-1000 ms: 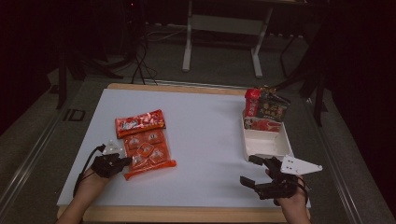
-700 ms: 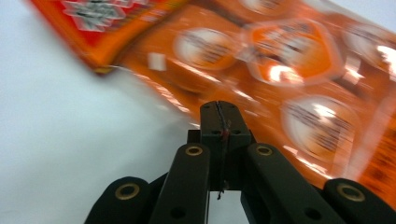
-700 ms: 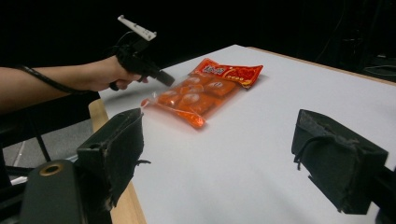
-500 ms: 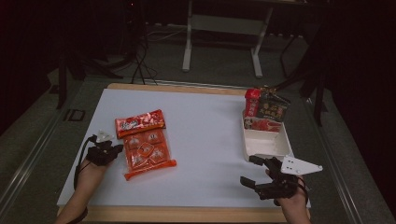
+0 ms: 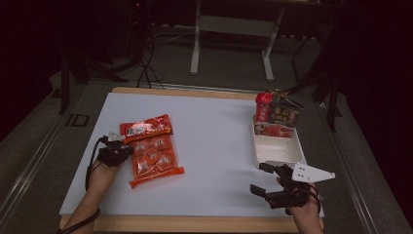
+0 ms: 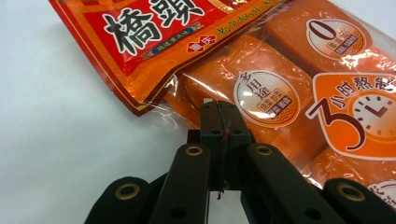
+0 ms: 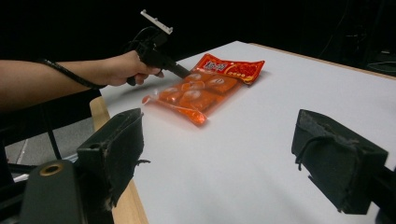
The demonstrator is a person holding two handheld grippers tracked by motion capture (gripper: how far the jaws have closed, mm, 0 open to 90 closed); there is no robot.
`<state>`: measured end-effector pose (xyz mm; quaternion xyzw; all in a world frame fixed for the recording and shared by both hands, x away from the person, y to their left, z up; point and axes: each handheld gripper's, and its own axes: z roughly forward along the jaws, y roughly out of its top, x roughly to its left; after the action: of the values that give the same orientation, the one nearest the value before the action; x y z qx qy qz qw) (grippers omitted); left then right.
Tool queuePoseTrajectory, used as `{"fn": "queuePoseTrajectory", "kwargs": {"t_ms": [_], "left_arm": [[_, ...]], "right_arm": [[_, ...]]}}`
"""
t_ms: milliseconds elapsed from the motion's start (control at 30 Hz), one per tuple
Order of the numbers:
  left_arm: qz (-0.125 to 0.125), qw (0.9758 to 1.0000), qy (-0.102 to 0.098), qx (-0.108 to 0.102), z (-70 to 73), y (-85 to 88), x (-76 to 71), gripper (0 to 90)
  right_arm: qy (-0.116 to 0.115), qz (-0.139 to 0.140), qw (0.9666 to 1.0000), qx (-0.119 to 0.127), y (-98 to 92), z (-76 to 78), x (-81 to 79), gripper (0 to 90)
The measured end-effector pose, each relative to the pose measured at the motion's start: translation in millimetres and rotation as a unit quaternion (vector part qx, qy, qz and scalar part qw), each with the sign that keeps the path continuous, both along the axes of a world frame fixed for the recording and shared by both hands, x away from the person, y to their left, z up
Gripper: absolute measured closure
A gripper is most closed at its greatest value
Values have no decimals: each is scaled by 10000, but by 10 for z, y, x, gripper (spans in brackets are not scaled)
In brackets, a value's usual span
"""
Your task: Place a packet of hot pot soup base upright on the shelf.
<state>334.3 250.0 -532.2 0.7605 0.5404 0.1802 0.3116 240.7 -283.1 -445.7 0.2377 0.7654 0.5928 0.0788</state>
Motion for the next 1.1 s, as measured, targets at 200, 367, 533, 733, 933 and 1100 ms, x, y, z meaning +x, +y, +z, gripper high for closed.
{"fn": "queuePoseTrajectory", "kwargs": {"t_ms": [200, 367, 533, 733, 933, 1100], "left_arm": [[-108, 9999, 19, 81, 13, -108, 25, 900], [-338, 9994, 17, 67, 21, -294, 53, 900], [-627, 9980, -11, 23, 24, -544, 81, 900], [-875, 9962, 10, -25, 28, -774, 122, 900], [-1199, 9927, 36, -89, 32, -1061, 141, 900], [-1440, 9895, 64, -68, 45, -1248, 139, 900]], "right_arm": [[10, 28, 10000, -15, 18, -2, -2, 164], [23, 31, 10000, -6, 13, -2, 1, 164], [9, 26, 10000, 3, 4, 0, -4, 165], [6, 13, 10000, 13, -6, -1, -4, 164], [5, 30, 10000, 6, -3, -1, -6, 164], [4, 13, 10000, 21, -16, 2, -9, 165]]}}
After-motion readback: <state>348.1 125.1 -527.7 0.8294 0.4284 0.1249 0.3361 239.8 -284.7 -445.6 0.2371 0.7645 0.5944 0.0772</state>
